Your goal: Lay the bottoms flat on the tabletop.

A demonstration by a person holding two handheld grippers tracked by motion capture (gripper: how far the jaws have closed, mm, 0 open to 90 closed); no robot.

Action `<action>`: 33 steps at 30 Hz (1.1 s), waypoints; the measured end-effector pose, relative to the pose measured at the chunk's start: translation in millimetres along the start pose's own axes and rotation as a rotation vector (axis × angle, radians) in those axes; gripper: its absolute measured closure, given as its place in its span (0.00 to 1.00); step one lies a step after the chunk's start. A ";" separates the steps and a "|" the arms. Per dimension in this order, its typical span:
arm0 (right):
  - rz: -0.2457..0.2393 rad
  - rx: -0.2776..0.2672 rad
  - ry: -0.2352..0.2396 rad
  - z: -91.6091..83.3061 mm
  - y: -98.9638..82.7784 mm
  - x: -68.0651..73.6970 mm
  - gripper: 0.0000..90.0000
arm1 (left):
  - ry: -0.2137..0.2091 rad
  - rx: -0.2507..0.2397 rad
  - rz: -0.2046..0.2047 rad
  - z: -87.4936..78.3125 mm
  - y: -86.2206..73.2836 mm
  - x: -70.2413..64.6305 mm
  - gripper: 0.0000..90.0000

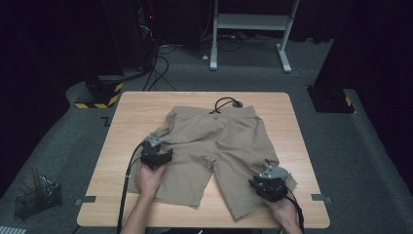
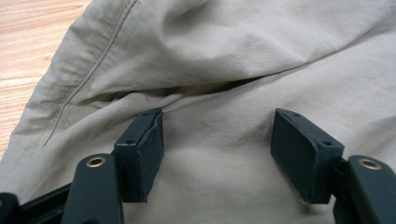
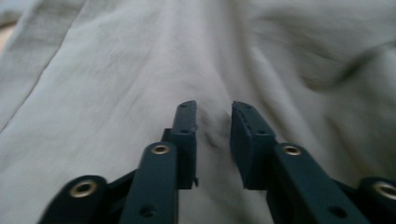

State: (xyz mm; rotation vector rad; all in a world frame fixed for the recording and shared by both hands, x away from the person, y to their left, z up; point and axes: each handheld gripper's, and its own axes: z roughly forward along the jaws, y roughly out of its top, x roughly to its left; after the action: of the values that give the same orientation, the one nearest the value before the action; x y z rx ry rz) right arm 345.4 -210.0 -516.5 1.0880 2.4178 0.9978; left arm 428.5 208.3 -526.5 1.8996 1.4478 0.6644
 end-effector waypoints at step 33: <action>0.084 -0.003 -0.076 -15.5 6.0 -19.1 0.63 | -0.289 0.077 0.198 -75.9 -34.0 -46.0 0.65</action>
State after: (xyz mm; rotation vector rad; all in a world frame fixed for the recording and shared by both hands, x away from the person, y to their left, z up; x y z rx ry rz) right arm 353.1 -228.8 -501.4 1.2126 2.3270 0.9669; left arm 339.7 184.5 -502.4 2.1182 1.1285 0.4052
